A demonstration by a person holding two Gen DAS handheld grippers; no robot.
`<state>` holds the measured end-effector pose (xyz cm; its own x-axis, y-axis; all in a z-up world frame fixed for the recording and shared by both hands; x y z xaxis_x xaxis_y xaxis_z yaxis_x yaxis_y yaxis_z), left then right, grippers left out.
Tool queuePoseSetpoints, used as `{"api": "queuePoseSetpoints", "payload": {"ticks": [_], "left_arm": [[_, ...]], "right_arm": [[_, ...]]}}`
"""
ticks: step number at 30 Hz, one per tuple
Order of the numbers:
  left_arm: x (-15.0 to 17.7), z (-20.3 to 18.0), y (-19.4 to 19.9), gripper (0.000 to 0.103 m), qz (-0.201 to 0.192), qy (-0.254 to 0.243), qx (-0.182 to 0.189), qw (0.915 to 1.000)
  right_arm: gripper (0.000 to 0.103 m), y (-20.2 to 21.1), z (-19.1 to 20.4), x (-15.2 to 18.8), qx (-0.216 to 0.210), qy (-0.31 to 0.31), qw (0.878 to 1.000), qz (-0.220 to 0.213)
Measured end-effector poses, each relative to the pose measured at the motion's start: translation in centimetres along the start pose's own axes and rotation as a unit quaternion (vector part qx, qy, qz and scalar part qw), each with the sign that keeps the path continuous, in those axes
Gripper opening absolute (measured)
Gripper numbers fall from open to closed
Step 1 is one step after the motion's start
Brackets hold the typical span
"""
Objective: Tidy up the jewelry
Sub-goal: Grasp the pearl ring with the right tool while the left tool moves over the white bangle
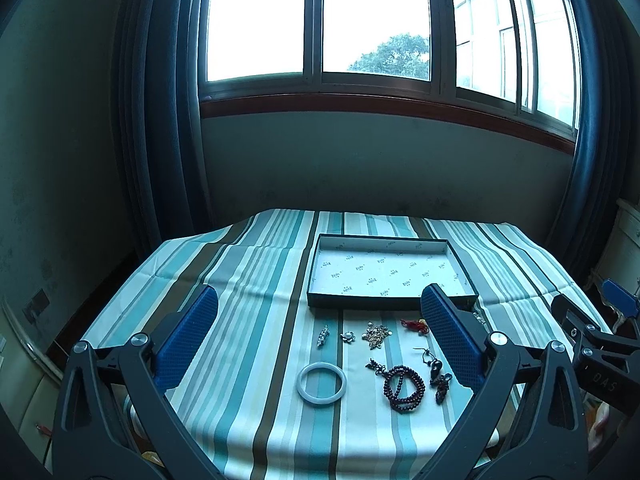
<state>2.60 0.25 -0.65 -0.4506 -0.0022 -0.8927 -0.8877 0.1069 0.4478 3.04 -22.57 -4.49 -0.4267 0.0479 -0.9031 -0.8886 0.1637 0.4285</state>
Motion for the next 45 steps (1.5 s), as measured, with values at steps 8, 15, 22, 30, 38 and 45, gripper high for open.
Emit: {"api": "queuePoseSetpoints", "payload": {"ticks": [8, 15, 22, 30, 38, 45], "left_arm": [[3.8, 1.9, -7.5, 0.101, 0.111, 0.02, -0.001, 0.9936], [8.1, 2.9, -13.0, 0.091, 0.196, 0.022, -0.003, 0.9804], [10.3, 3.2, -15.9, 0.084, 0.234, 0.017, 0.002, 0.9721], [11.2, 3.6, -16.9, 0.083, 0.247, 0.008, -0.004, 0.969], [11.8, 3.0, -17.4, 0.08, 0.258, 0.001, 0.001, 0.966], [12.2, 3.0, -17.6, 0.08, 0.263, 0.001, -0.001, 0.9648]], "right_arm": [[0.099, -6.4, -1.1, 3.3, -0.006, -0.009, 0.996, 0.088], [0.098, -11.1, -0.7, 7.1, -0.02, -0.006, 0.986, 0.165], [0.051, -14.6, -1.1, 9.6, -0.016, -0.005, 0.974, 0.227], [0.038, -16.3, -0.8, 11.5, -0.02, 0.008, 0.964, 0.265], [0.033, -17.0, -1.0, 12.2, -0.017, 0.002, 0.959, 0.282], [0.021, -17.1, -1.0, 12.4, -0.021, -0.004, 0.958, 0.285]]}}
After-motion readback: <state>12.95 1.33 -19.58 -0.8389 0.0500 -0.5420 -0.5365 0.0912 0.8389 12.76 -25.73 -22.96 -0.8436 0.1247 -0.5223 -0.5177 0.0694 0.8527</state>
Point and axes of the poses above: each gripper's, at about its wrist camera, not at the fingertips, and y roughly against the way its jaws point, z to its left, x to its underside, the point moved 3 cm from there along -y, roughly the way its jaws point, and after that the axes turned 7 degrees about x, right-handed, at the moved point
